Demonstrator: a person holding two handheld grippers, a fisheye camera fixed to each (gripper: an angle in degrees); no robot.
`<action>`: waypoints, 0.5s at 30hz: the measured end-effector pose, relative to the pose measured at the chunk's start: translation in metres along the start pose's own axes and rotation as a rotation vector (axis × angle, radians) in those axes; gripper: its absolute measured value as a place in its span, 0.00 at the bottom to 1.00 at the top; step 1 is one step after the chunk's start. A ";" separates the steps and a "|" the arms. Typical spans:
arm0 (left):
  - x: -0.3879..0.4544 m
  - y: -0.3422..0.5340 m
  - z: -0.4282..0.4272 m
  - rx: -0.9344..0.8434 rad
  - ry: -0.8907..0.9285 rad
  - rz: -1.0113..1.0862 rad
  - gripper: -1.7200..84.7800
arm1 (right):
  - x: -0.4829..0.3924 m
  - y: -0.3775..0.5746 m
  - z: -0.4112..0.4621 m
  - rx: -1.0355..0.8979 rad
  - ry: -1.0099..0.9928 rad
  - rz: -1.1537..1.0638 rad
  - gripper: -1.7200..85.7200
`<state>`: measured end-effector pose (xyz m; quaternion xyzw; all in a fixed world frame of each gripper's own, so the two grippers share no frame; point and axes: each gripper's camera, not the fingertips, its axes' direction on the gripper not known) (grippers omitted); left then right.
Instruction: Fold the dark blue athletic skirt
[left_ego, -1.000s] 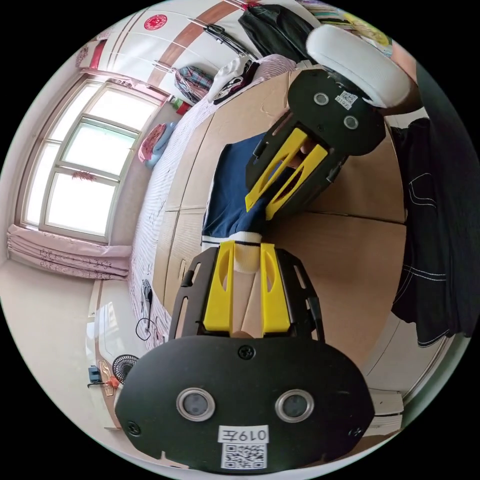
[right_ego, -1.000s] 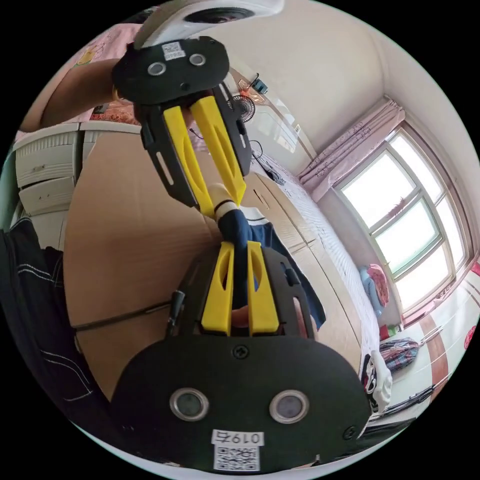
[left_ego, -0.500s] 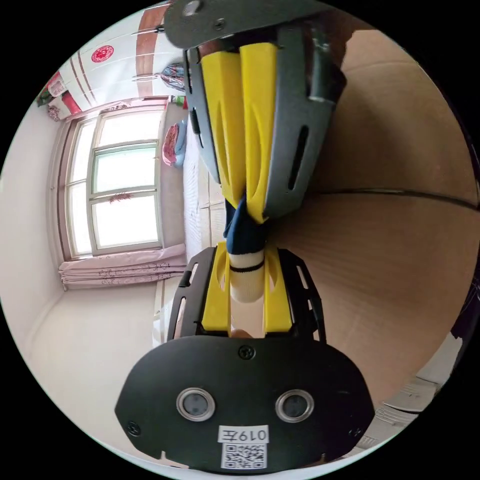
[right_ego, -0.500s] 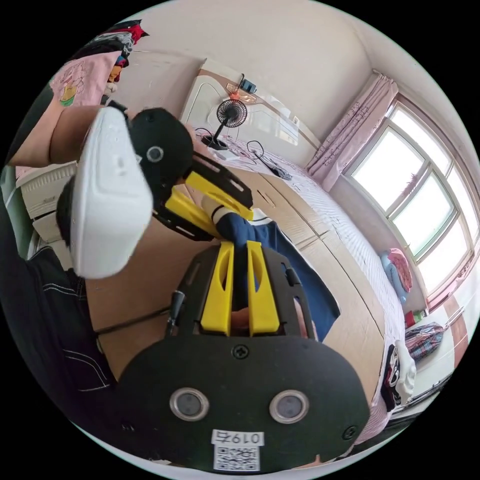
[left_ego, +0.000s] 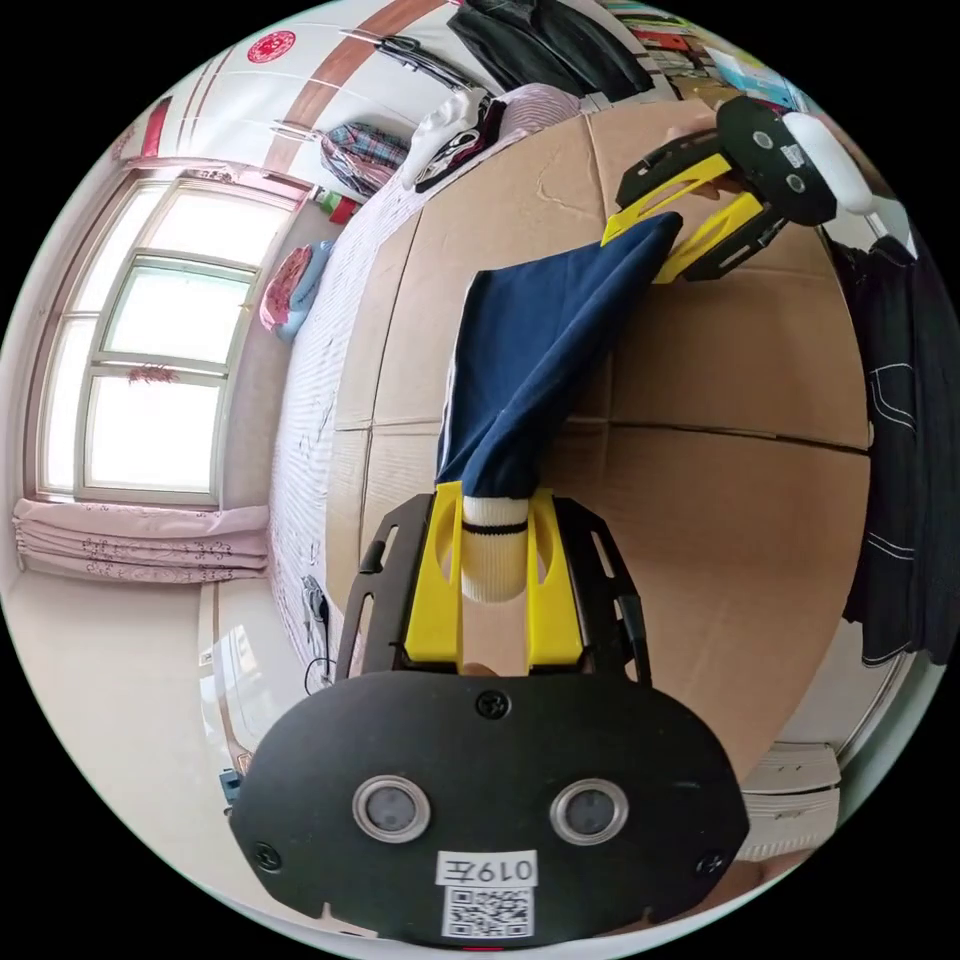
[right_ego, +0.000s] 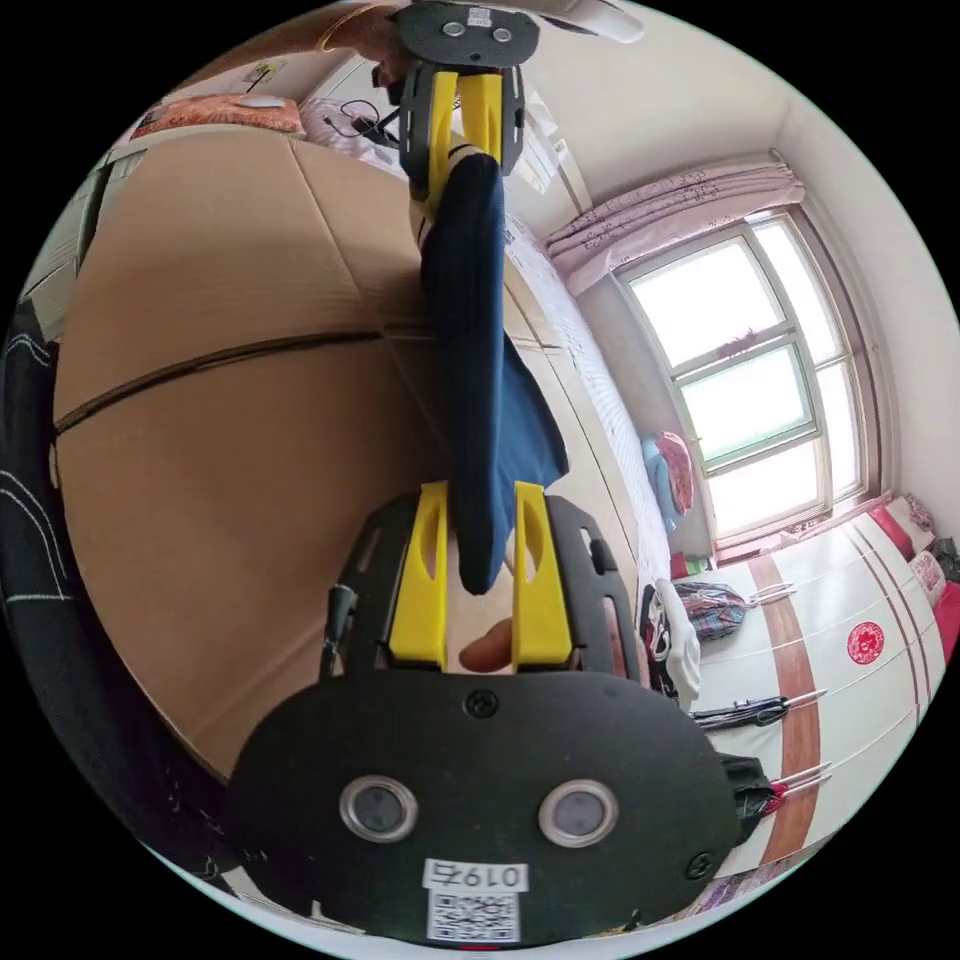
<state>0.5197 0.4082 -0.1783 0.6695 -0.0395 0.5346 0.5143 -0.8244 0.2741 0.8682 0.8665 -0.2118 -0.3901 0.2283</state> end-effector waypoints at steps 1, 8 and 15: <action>-0.004 -0.006 -0.001 -0.005 0.004 0.016 0.11 | 0.003 -0.002 0.009 -0.016 0.046 -0.031 0.10; -0.022 -0.061 -0.018 -0.045 -0.032 0.181 0.11 | 0.097 0.021 0.020 -0.019 0.045 -0.087 0.04; -0.097 -0.162 -0.081 0.155 -0.002 0.228 0.12 | 0.273 0.096 -0.007 -0.023 0.135 0.074 0.02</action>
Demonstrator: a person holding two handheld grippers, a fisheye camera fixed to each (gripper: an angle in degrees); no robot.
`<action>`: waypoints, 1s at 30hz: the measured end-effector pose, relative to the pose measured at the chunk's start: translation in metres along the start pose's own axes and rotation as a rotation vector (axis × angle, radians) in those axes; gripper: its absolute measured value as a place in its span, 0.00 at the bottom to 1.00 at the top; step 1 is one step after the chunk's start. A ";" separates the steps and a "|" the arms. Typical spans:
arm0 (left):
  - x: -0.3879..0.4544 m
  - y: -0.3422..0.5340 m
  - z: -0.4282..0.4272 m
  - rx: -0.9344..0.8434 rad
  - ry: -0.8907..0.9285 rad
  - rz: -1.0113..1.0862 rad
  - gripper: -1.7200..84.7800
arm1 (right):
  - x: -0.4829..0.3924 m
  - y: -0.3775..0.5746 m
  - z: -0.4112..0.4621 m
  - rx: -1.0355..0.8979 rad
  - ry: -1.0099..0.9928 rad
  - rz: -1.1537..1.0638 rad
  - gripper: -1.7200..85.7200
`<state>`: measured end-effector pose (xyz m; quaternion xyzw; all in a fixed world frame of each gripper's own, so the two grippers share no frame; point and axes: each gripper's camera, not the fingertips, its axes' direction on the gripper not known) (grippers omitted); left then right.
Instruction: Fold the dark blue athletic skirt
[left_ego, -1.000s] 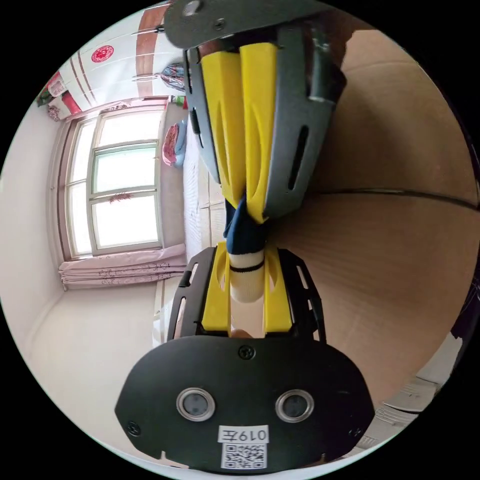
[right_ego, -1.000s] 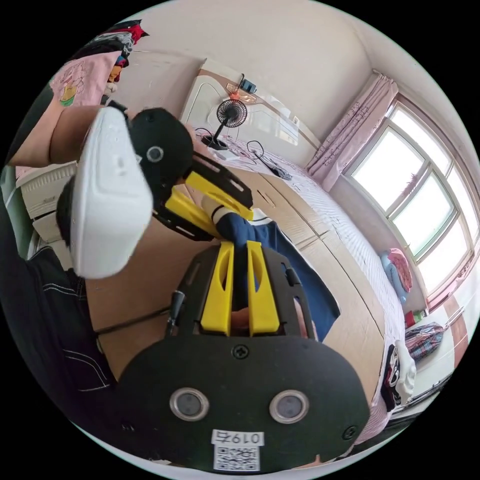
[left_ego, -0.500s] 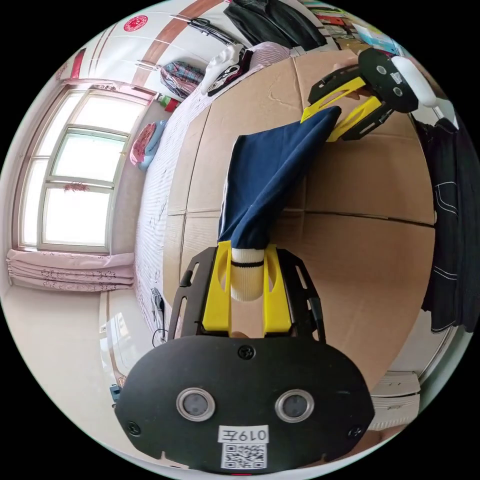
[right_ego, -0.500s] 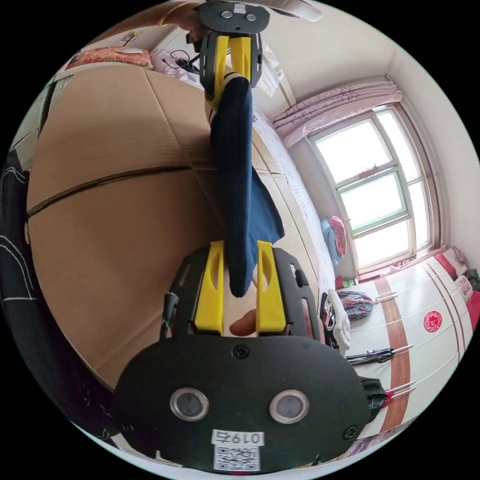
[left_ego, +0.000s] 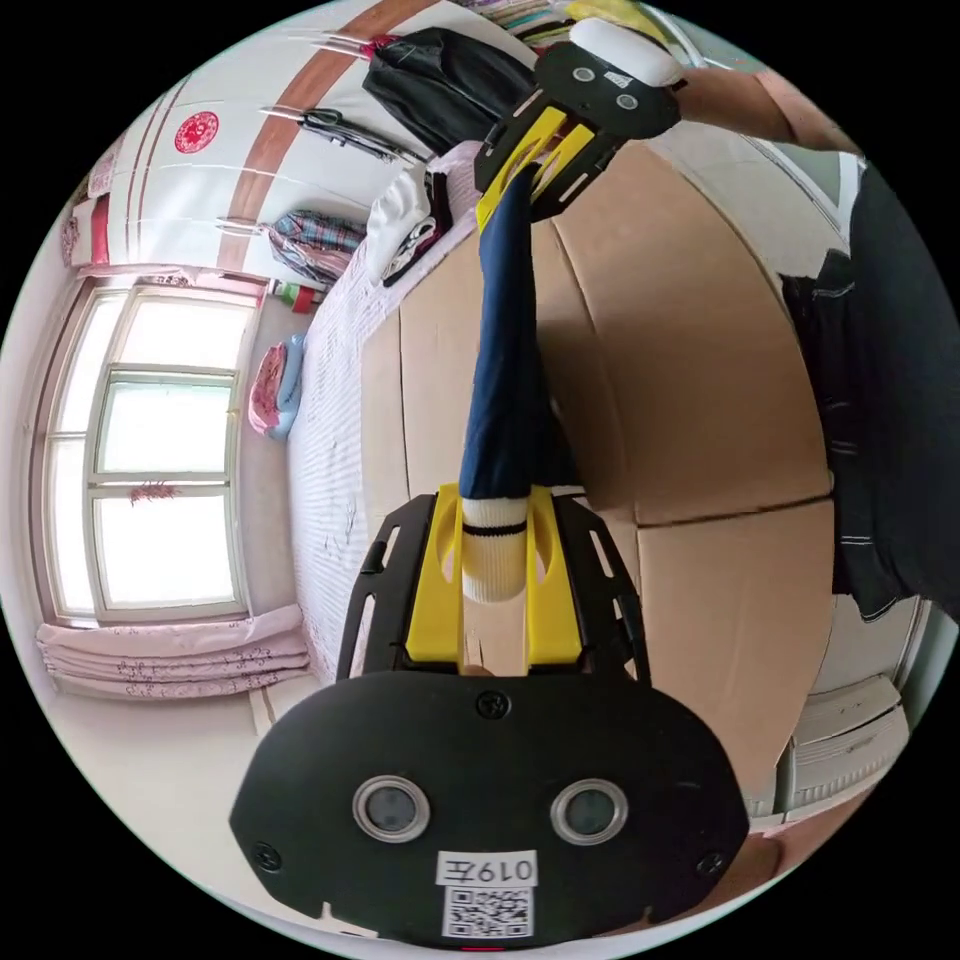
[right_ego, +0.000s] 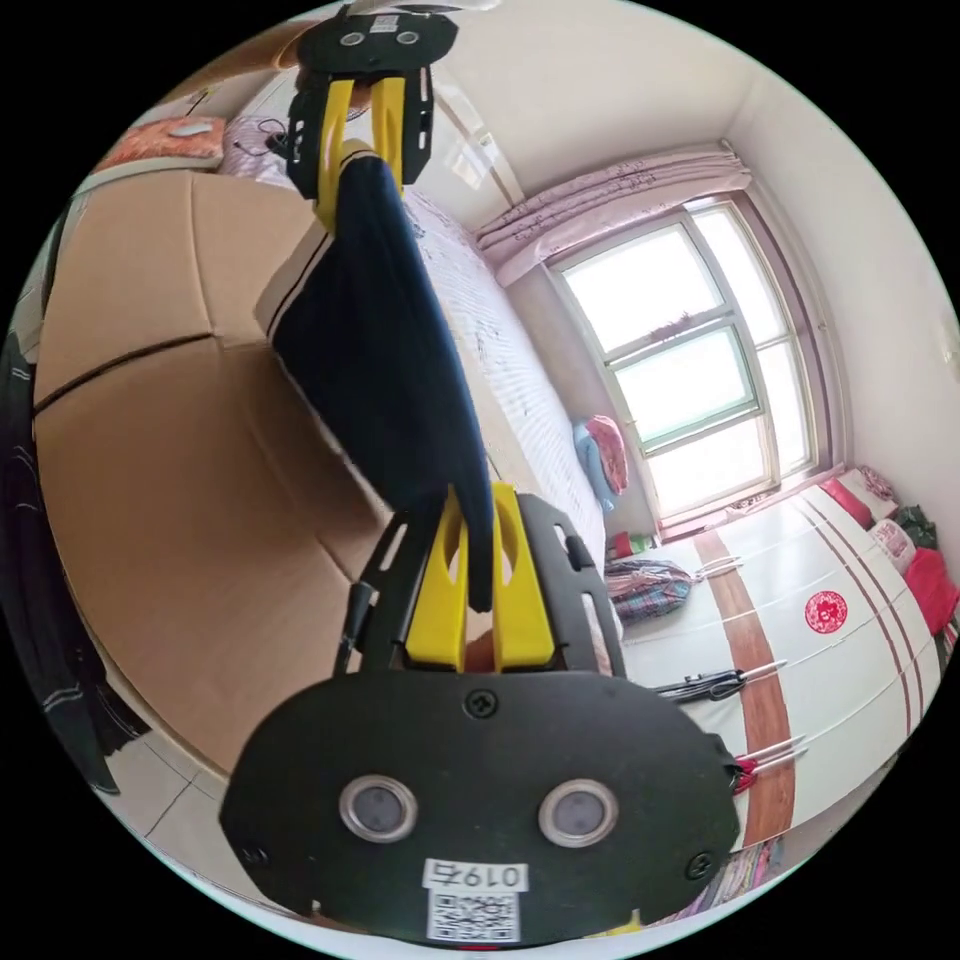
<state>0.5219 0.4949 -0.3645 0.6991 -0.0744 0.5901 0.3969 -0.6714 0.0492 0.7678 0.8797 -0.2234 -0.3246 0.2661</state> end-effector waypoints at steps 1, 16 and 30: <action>-0.018 -0.021 -0.006 0.051 0.011 0.015 0.11 | 0.031 0.016 0.002 -0.020 0.024 0.007 0.02; -0.284 -0.340 0.085 0.160 -0.084 -0.124 0.11 | 0.454 0.182 0.251 -0.210 0.109 0.123 0.02; -0.195 -0.597 0.287 0.054 -0.373 0.009 0.11 | 0.492 0.439 0.489 -0.454 0.196 0.237 0.03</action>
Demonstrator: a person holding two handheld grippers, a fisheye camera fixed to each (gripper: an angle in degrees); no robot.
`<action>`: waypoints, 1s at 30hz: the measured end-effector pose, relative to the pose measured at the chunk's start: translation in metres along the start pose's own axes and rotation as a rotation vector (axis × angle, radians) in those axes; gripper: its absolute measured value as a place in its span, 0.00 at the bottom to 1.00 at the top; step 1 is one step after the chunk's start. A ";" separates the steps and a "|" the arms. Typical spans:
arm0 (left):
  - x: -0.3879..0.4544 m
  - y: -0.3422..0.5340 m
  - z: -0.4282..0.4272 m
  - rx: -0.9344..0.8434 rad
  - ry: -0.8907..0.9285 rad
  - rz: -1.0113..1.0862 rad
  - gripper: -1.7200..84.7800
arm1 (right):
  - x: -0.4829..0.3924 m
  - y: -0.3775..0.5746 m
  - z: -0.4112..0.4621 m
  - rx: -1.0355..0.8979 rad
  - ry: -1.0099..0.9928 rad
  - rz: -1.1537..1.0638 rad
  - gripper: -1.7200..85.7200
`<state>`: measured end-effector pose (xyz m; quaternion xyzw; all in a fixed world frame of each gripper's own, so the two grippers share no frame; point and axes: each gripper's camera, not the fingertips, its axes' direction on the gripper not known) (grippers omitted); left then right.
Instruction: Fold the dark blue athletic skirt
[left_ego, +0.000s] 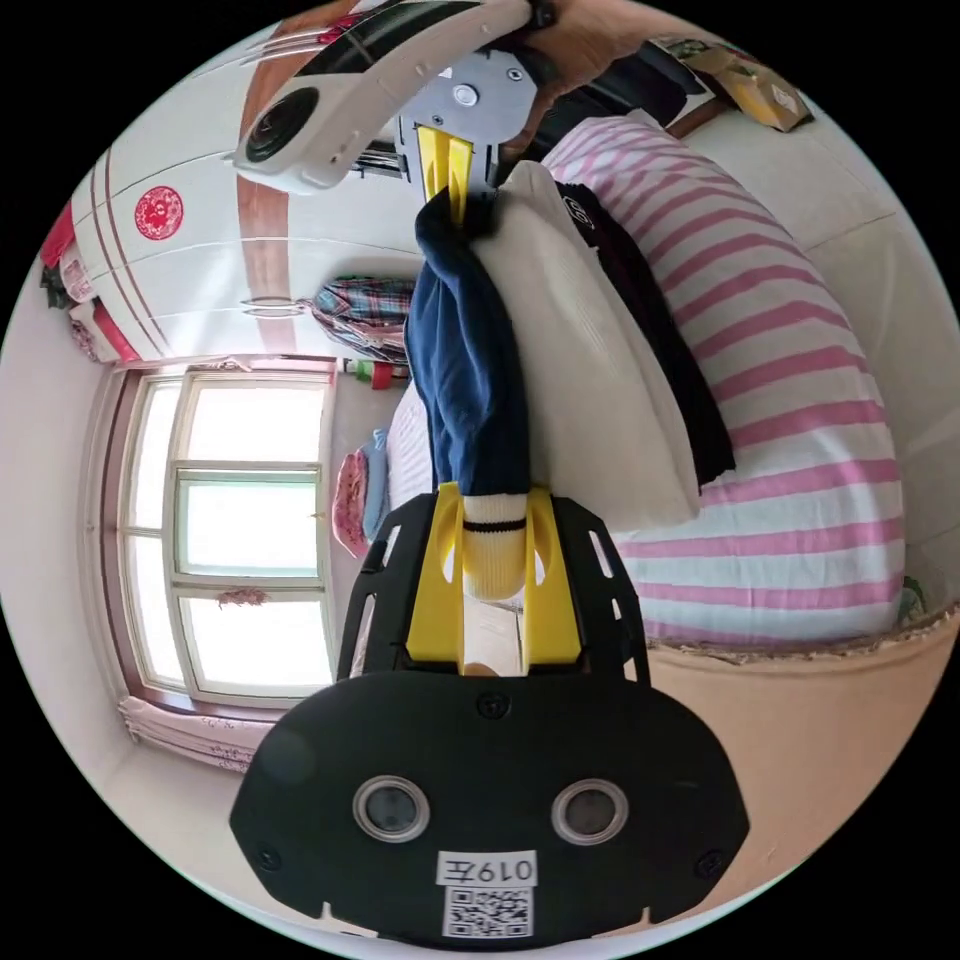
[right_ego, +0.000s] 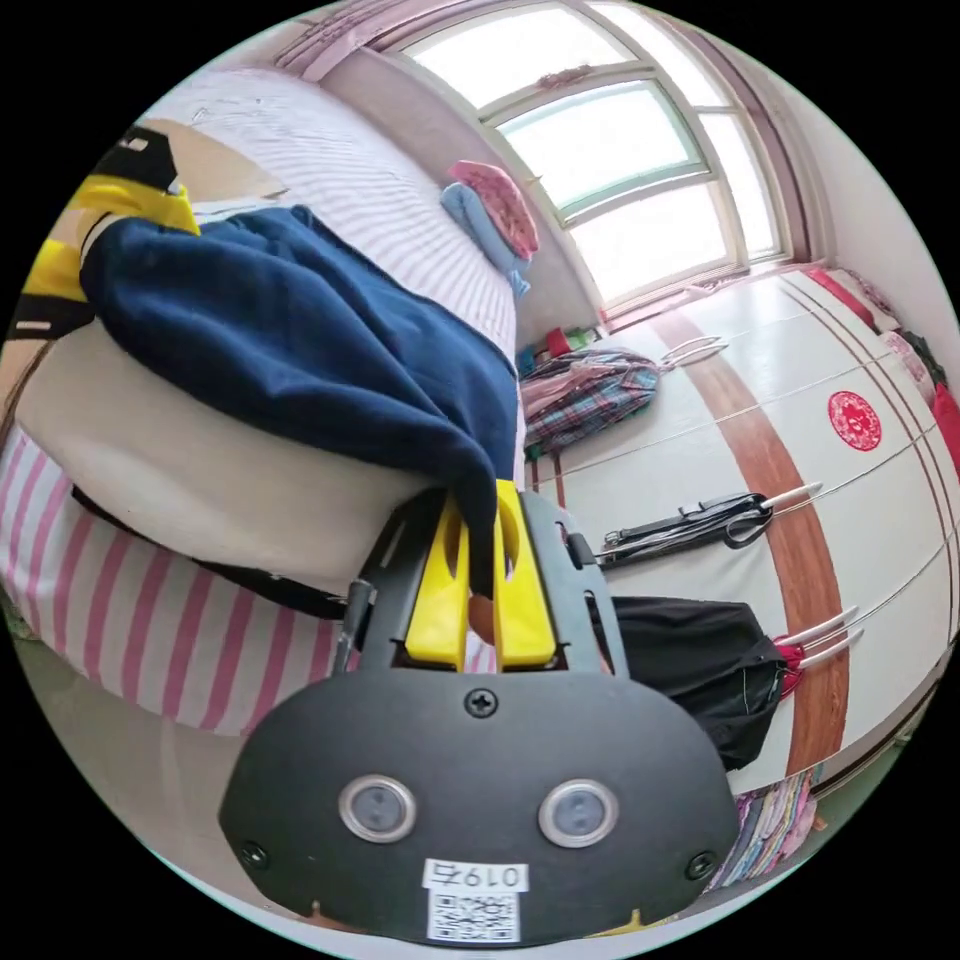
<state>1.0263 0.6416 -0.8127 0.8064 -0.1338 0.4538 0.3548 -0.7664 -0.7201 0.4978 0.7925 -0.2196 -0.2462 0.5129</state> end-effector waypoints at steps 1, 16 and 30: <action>0.010 0.002 -0.004 0.026 -0.064 -0.002 0.11 | 0.003 0.010 0.001 0.023 0.029 0.023 0.03; -0.030 0.071 -0.049 0.185 0.210 -0.004 0.12 | 0.027 0.116 0.004 -0.175 0.489 -0.105 0.02; -0.026 0.425 -0.178 0.197 0.387 -0.431 0.04 | 0.096 0.195 -0.216 0.358 -0.614 0.684 0.01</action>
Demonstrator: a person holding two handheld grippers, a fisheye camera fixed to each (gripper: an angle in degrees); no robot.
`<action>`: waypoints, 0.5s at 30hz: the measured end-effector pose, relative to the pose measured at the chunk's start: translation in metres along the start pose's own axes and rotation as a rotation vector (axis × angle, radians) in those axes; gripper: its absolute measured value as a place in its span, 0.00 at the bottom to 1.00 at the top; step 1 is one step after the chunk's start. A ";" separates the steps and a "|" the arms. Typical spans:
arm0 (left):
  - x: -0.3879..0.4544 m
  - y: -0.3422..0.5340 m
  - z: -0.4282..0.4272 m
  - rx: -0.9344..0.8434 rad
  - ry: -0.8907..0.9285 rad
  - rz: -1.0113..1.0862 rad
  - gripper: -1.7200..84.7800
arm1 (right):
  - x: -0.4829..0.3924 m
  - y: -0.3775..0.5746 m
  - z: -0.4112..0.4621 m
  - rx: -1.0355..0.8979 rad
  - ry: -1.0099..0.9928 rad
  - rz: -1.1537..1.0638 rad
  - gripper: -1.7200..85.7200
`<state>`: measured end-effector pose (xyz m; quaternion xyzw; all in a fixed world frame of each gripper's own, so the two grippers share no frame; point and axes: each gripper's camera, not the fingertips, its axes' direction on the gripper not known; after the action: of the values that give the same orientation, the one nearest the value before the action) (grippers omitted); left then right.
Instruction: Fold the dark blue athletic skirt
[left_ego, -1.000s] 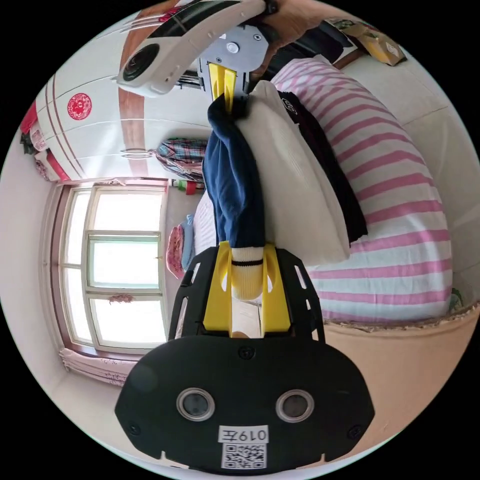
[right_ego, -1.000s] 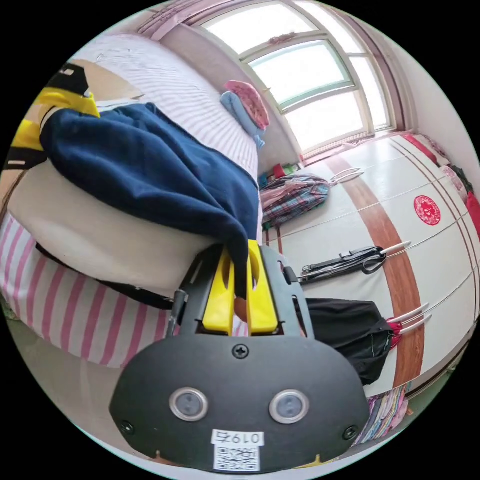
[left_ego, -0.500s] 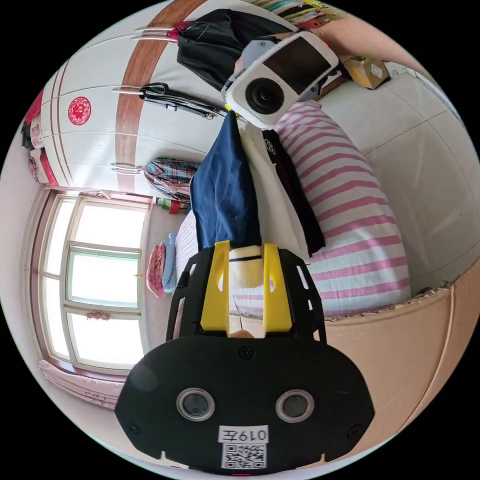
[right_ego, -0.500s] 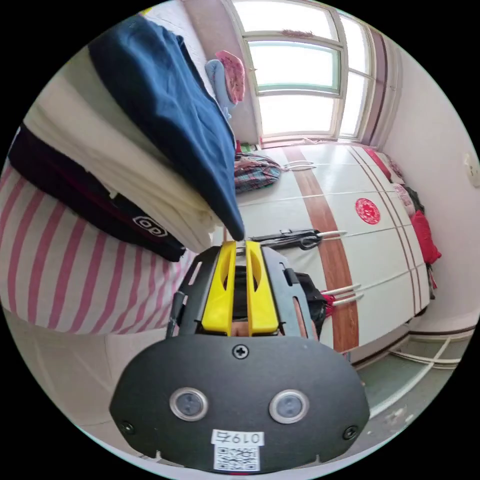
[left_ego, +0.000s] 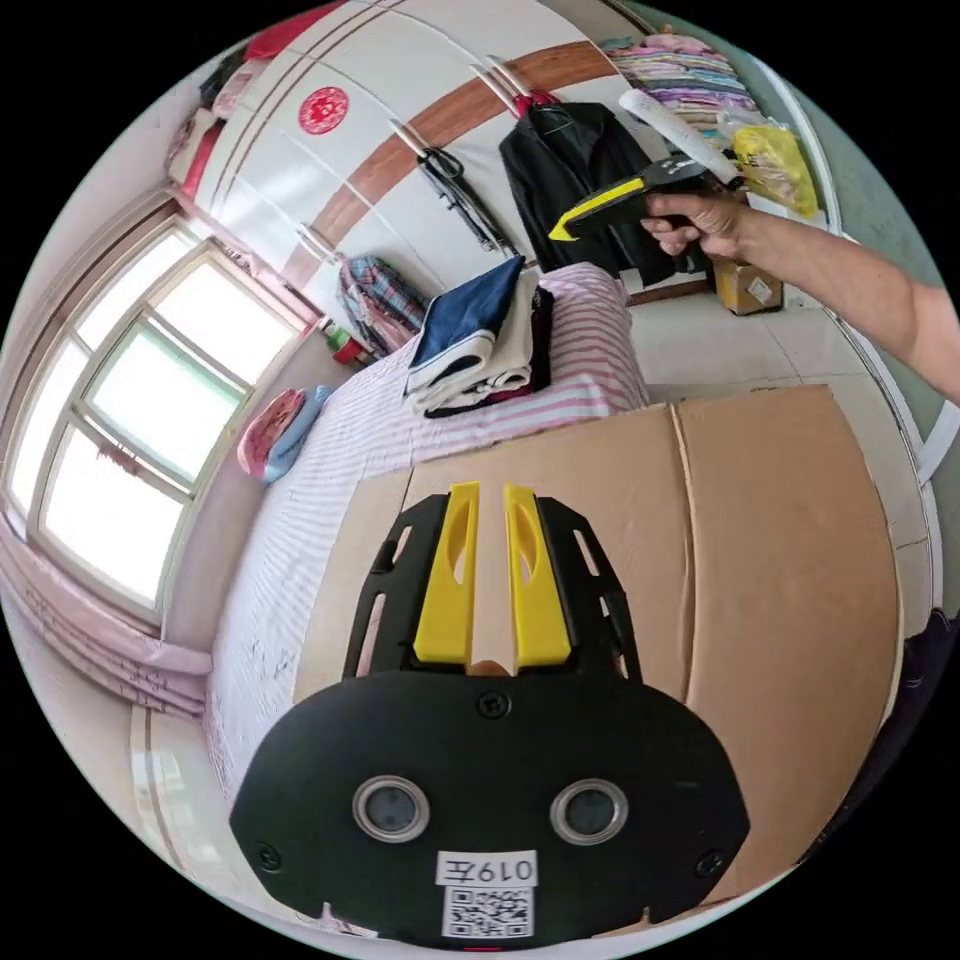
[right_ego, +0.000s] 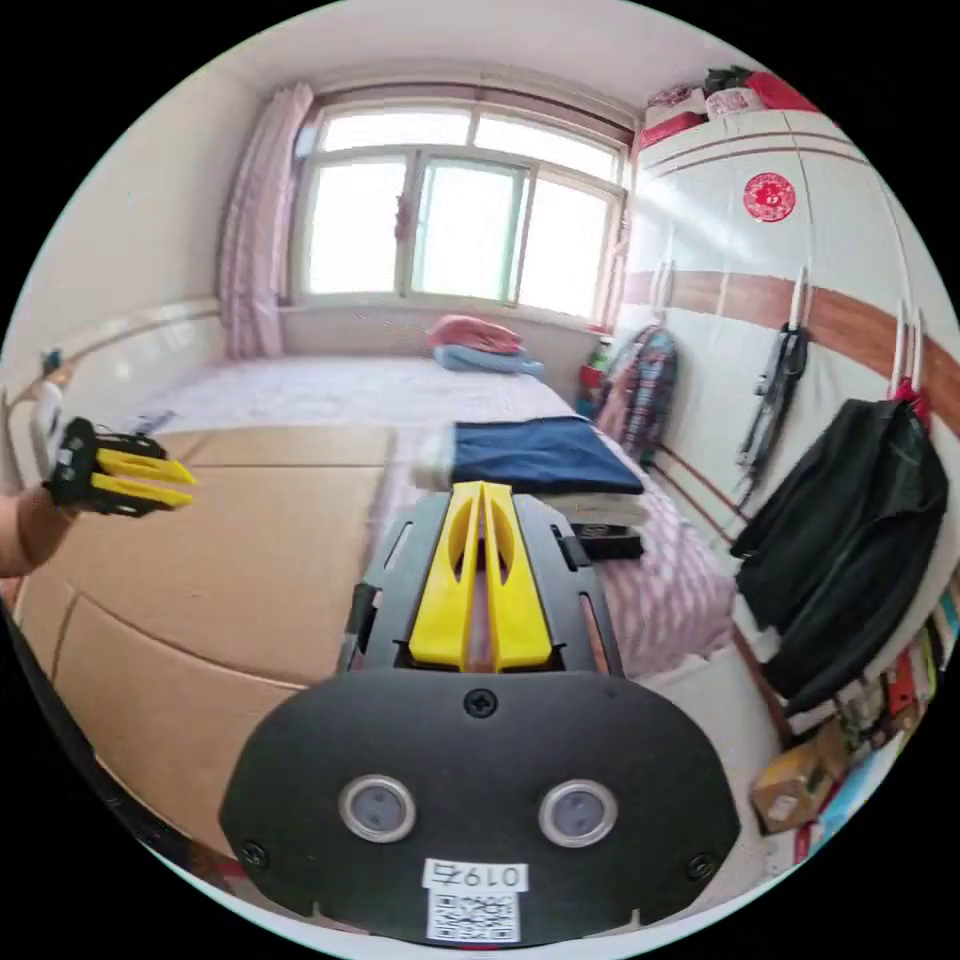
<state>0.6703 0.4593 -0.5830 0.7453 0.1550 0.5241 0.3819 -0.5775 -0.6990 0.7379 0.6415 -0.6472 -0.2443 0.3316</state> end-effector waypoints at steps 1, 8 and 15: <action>-0.001 0.042 -0.025 -0.022 -0.029 -0.051 0.03 | -0.023 0.006 -0.015 0.070 -0.151 -0.001 0.01; 0.017 0.273 -0.146 -0.168 -0.144 -0.356 0.03 | -0.216 0.022 0.009 -0.034 -0.544 -0.175 0.01; -0.040 0.465 -0.232 -0.351 -0.350 -0.685 0.03 | -0.320 0.053 0.069 -0.232 -0.457 -0.399 0.01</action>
<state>0.3665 0.2211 -0.2322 0.6520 0.2351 0.2507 0.6759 -0.6779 -0.3861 0.6941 0.6420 -0.5344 -0.5143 0.1943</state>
